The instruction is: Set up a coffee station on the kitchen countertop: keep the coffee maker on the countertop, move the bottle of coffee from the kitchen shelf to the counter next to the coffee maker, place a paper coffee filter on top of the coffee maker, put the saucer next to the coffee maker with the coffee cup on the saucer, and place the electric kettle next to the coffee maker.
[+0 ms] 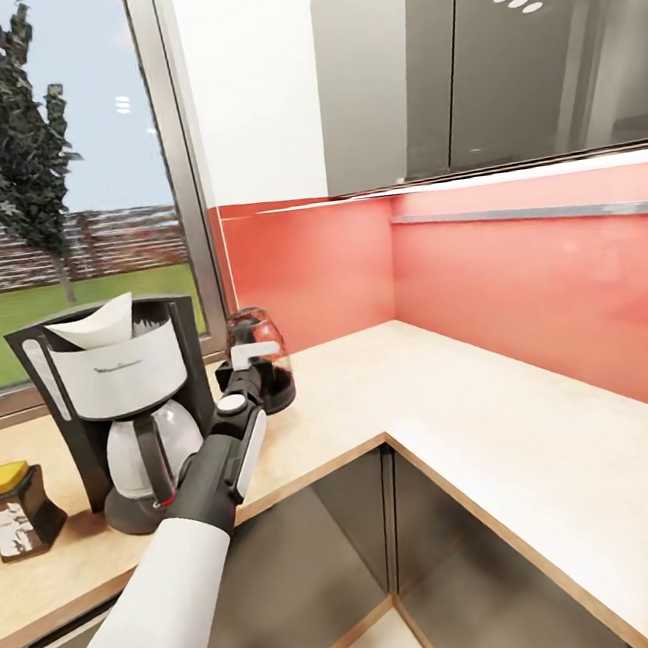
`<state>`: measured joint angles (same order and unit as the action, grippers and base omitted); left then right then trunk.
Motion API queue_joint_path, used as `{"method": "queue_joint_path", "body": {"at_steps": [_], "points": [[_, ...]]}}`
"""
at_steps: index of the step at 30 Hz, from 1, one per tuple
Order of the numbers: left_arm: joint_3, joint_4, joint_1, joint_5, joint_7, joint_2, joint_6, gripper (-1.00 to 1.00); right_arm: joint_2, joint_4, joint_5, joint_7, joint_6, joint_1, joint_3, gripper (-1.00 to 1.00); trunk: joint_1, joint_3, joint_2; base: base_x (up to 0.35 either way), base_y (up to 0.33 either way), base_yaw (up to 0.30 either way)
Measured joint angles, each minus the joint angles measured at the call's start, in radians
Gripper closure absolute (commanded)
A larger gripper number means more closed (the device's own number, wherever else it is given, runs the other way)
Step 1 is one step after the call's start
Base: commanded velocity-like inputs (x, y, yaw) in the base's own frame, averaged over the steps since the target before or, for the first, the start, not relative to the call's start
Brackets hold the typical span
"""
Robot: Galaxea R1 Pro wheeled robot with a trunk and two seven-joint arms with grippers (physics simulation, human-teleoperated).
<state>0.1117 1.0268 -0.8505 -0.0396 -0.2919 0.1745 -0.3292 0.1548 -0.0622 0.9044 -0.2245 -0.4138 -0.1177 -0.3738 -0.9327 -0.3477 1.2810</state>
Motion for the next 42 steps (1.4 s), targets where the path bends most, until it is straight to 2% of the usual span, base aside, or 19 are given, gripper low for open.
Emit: {"method": "queue_joint_path", "body": {"at_steps": [25, 42], "points": [[-0.002, -0.001, 0.0, -0.001, 0.0, 0.0, 0.0, 1.0, 0.0, 0.0, 0.0, -0.001, 0.0, 0.0, 0.0, -1.0, 0.0, -0.001, 0.0, 0.026, 0.0, 0.0], [-0.002, -0.002, 0.0, -0.002, -0.001, 0.0, 0.0, 1.0, 0.0, 0.0, 0.0, -0.001, 0.0, 0.0, 0.0, -1.0, 0.0, -0.024, 0.0, 0.0, 0.0, 0.0]]}}
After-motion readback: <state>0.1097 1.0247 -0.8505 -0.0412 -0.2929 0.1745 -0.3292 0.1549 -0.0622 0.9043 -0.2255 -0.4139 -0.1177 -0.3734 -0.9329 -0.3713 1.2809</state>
